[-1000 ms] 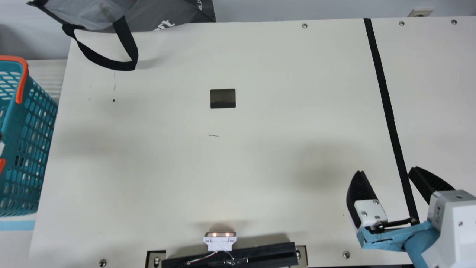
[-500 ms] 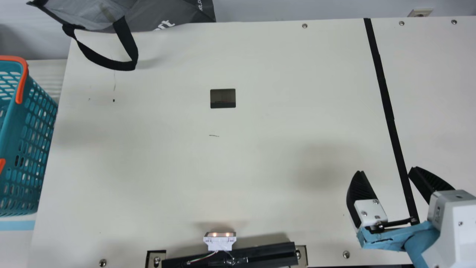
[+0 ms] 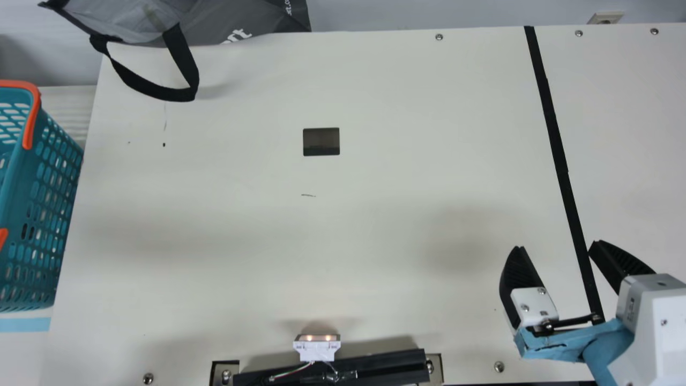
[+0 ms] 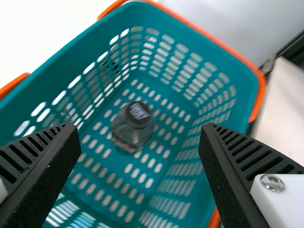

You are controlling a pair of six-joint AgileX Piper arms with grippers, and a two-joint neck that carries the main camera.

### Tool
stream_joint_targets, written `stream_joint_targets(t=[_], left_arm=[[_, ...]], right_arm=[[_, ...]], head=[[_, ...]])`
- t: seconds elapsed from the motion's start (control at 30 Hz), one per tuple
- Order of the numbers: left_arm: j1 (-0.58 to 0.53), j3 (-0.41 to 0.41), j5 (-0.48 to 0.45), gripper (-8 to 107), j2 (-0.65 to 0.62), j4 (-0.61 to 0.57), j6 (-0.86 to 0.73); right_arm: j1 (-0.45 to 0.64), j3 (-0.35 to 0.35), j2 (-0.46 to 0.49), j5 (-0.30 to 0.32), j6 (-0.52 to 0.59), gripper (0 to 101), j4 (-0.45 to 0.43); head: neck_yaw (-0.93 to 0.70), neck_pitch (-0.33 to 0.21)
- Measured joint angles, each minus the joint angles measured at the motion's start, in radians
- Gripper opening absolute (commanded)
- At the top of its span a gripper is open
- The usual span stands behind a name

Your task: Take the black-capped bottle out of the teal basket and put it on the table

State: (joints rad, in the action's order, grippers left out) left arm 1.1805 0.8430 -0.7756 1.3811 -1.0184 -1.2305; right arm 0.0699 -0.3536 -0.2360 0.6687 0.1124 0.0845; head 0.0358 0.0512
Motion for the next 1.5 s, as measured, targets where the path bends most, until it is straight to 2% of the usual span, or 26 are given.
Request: stream_joint_targets(t=[0.27, 0.67, 1.17, 1.5], left_arm=[[-0.017, -0.015, 0.006, 107, 0.052, -0.004, -0.104], [-0.062, -0.025, 0.054, 107, 0.116, 0.012, -0.135], [-0.073, -0.014, 0.133, 107, 0.202, -0.006, -0.212], [-0.077, 0.016, 0.145, 107, 0.264, -0.04, -0.274]], right_arm=[[0.0, 0.0, 0.0, 0.0, 0.0, 91, 0.0], [0.0, 0.0, 0.0, -0.001, 0.0, 91, 0.0], [0.0, 0.0, 0.0, -0.001, 0.0, 91, -0.001], [0.0, 0.0, 0.0, 0.0, 0.0, 91, 0.0]], head=[[0.0, 0.0], [0.0, 0.0], [0.0, 0.0], [-0.005, 0.0]])
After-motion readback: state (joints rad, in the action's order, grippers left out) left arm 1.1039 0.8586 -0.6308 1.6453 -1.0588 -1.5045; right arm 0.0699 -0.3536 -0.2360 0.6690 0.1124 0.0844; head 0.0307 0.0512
